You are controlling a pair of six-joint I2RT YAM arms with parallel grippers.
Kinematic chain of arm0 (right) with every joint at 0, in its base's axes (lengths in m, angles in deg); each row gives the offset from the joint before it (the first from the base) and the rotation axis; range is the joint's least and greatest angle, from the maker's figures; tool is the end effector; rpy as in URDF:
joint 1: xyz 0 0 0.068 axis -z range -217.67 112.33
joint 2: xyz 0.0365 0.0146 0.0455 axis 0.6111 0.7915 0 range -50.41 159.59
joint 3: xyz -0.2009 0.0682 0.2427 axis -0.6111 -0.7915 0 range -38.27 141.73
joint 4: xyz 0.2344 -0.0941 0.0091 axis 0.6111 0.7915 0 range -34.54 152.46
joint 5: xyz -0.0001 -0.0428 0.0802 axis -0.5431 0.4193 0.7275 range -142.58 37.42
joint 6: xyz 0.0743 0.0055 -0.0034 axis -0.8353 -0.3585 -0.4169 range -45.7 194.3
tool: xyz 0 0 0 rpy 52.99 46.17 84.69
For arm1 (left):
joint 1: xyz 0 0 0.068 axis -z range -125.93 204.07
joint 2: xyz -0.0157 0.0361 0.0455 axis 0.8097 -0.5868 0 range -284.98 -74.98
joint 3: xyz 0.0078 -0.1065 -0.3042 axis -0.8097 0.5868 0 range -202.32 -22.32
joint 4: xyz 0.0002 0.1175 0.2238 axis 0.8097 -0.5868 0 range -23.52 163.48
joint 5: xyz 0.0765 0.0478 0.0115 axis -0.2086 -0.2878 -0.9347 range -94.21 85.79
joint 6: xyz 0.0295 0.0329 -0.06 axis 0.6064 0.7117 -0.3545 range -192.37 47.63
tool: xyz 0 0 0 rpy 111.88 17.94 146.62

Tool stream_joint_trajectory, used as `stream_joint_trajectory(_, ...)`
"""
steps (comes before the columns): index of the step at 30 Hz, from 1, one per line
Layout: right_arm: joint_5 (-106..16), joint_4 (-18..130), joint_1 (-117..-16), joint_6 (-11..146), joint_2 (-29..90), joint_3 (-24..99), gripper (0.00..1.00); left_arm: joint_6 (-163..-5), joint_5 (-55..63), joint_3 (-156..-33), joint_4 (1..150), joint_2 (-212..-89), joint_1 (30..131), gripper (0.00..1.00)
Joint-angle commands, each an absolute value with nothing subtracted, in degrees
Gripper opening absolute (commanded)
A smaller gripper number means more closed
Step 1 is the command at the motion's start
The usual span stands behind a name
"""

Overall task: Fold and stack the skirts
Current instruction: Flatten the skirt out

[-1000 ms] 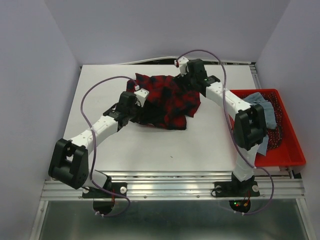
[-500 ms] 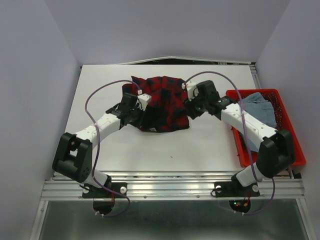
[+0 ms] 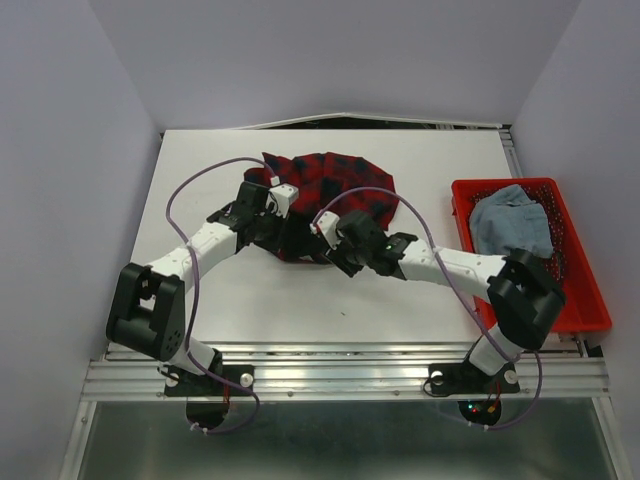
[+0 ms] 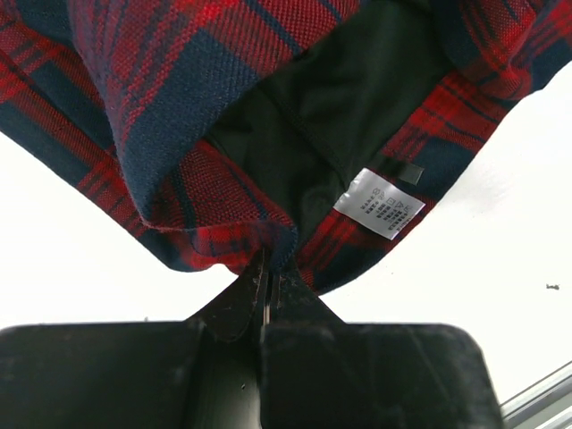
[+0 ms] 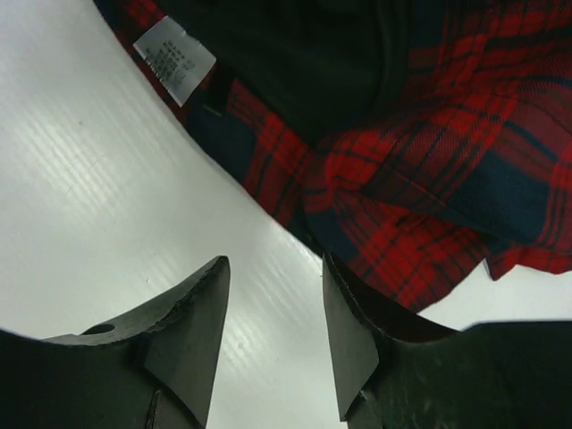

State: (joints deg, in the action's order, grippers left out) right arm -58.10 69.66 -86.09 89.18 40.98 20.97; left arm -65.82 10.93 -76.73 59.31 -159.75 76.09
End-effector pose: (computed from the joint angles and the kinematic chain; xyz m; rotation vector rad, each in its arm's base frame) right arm 0.2389 0.2601 0.2550 -1.2100 2.0509 0.1653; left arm 0.2914 -0.1355 0.2655 0.7076 2.2482 -0.4426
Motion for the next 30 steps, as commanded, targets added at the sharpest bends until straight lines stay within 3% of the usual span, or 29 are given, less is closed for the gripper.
stream_joint_trajectory(1, -67.8, 61.2, -88.1, 88.1, 45.0, 21.6, 0.51, -66.1, 13.0, -79.0, 58.5, -159.6, 76.0, 0.0)
stream_joint_trajectory(8, -76.1, 59.3, -88.1, 89.1, 52.3, 24.1, 0.5, -66.3, 12.9, -78.9, 58.5, -159.1, 75.0, 0.0)
stream_joint_trajectory(12, -82.9, 56.1, -85.5, 89.6, 51.2, 24.6, 0.32, -65.9, 11.9, -78.5, 57.9, -157.7, 74.0, 0.0)
stream_joint_trajectory(16, -81.9, 56.1, -81.7, 91.4, 46.5, 26.1, 0.27, -64.9, 11.3, -77.8, 57.3, -156.2, 72.7, 0.0)
stream_joint_trajectory(18, -79.8, 56.3, -80.4, 91.8, 45.0, 26.4, 0.18, -64.7, 11.0, -77.4, 57.5, -155.8, 72.5, 0.0)
stream_joint_trajectory(20, -77.4, 58.0, -79.6, 90.9, 43.7, 27.5, 0.02, -64.5, 10.6, -77.0, 57.6, -155.4, 72.5, 0.0)
stream_joint_trajectory(24, -75.1, 61.8, -76.4, 89.0, 41.6, 30.4, 0.01, -63.8, 8.1, -76.5, 57.5, -154.2, 72.3, 0.0)
stream_joint_trajectory(30, -75.7, 65.9, -67.0, 85.2, 37.2, 38.8, 0.01, -62.9, -6.0, -79.3, 57.7, -148.4, 69.5, 0.0)
